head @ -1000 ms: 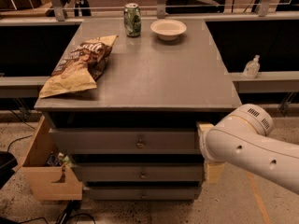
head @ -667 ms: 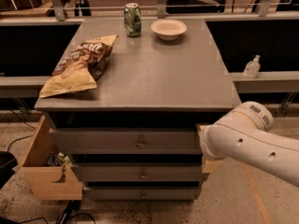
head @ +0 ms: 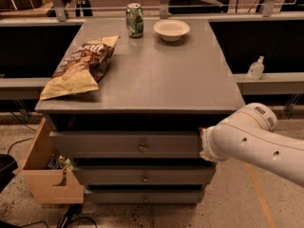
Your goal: Open top drawer
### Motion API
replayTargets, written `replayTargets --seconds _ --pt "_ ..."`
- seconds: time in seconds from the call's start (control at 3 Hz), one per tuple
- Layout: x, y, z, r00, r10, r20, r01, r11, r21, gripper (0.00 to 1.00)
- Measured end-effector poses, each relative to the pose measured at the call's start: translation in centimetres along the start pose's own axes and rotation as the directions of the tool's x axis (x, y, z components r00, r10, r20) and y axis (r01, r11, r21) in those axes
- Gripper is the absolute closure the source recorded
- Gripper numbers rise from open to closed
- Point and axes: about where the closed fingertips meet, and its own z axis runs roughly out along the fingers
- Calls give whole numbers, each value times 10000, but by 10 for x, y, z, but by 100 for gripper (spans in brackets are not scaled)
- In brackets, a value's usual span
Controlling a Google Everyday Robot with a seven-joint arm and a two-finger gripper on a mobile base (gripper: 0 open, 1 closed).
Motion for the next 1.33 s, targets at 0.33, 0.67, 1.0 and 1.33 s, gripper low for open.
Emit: replayTargets --seconds 0.33,0.67,1.0,1.33 --pt "0 -2 -4 10000 0 0 0 10000 0 95" --pt "-1 -7 -17 10000 -1 0 1 10000 -1 100" --pt "-2 -4 -19 10000 -55 17 55 10000 -74 100" --pt "-4 12 -25 9998 -114 134 119 9991 -401 100"
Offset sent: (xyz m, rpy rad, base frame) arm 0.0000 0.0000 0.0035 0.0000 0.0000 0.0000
